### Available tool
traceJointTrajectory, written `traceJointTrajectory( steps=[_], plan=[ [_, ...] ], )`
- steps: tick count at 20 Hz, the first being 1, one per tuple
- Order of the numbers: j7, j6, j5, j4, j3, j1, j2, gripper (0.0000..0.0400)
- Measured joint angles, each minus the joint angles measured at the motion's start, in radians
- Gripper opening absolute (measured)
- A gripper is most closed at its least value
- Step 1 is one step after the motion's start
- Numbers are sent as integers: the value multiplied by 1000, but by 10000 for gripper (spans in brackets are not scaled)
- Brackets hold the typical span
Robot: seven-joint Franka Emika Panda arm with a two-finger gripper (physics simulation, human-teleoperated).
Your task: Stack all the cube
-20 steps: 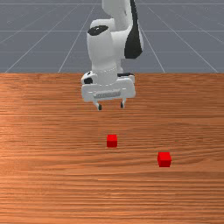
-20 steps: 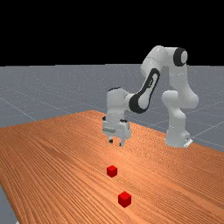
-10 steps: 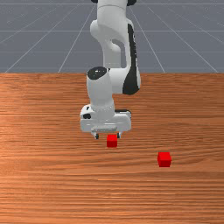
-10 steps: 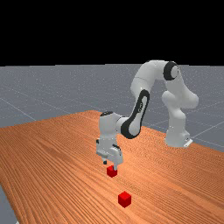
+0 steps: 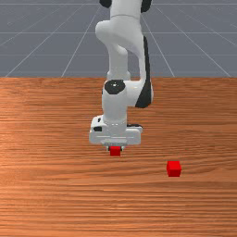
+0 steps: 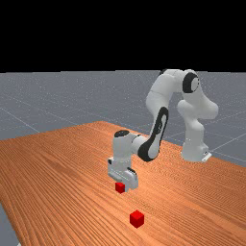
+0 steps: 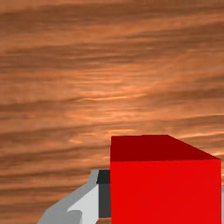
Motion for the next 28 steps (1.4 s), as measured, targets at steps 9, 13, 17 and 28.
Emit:
traceJointTrajectory(
  steps=[9,13,17,28],
  plan=[
    [103,-134,-44,186,24,134,-69,190],
    [146,-188,-64,313,28,173,21,190],
    [197,-260,-98,452,4,199,133,190],
    [257,-281,-144,495,5,300,134,190]
  ],
)
